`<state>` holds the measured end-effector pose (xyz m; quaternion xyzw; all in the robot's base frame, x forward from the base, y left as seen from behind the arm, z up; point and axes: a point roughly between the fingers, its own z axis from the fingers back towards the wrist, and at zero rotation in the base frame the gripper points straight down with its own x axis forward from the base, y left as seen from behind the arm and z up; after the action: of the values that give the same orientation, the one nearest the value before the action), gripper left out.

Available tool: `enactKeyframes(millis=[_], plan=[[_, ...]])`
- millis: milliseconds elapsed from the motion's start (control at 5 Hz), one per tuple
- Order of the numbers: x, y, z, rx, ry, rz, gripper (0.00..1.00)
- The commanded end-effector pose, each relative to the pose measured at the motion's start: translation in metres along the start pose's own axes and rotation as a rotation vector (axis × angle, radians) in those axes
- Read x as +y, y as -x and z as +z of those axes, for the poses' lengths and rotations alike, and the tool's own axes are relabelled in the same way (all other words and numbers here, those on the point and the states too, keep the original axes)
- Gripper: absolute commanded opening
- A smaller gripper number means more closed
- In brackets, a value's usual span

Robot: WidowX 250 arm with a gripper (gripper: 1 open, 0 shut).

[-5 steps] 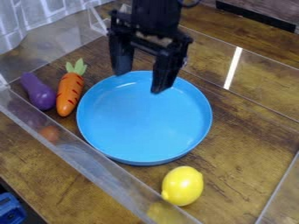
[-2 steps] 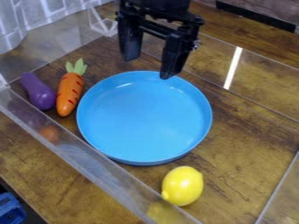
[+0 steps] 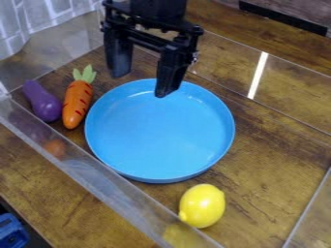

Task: Move the carrot to the left side

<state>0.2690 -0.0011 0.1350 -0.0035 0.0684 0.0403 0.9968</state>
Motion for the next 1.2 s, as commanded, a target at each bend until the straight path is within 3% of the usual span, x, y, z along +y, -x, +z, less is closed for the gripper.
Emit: enactKeyframes(millis=[0,400,800,1000], plan=[[-0.002,0.005,0.015,-0.07,0.01,0.037,1.0],[0.01,0.0,0.009,-0.084,0.015,0.079,1.0],[0.006,-0.011,0.006,-0.096,0.005,-0.083,1.0],[0.003,-0.022,0.006,-0.105,0.005,-0.11,1.0]])
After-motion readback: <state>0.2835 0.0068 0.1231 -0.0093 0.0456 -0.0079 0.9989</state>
